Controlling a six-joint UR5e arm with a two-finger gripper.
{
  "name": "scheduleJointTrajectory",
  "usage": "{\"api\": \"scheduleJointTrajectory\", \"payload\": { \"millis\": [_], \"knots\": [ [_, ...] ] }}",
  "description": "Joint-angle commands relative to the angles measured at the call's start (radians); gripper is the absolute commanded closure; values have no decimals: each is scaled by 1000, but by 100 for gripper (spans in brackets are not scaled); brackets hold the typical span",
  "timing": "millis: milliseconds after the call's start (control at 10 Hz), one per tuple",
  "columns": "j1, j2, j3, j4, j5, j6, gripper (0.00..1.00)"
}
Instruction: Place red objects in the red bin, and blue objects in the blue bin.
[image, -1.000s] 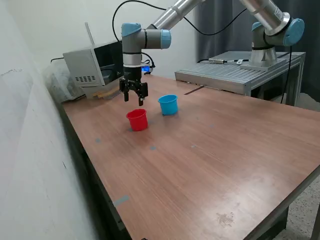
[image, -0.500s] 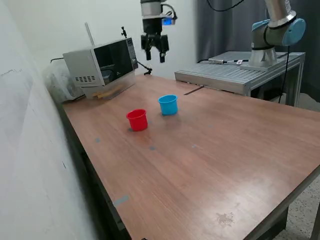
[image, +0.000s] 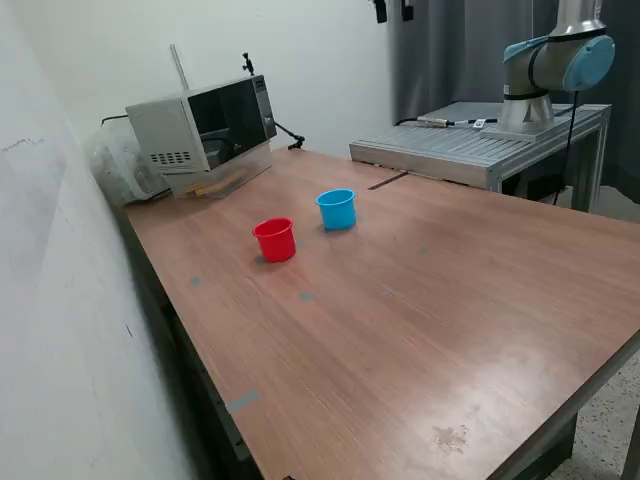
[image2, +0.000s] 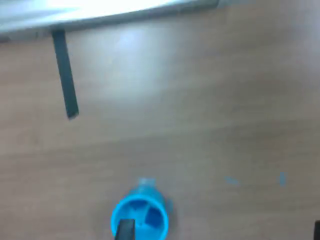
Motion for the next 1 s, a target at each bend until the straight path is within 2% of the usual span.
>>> {"api": "scheduleJointTrajectory", "payload": {
  "millis": [0, 200, 500, 700, 900],
  "knots": [
    [29, -88, 56, 58, 10, 25, 0],
    [34, -111, 92, 66, 4, 23, 0],
    [37, -119, 116, 252, 4, 23, 0],
    [59, -120, 119, 311, 4, 20, 0],
    [1, -119, 116, 319, 1, 19, 0]
  ]
}}
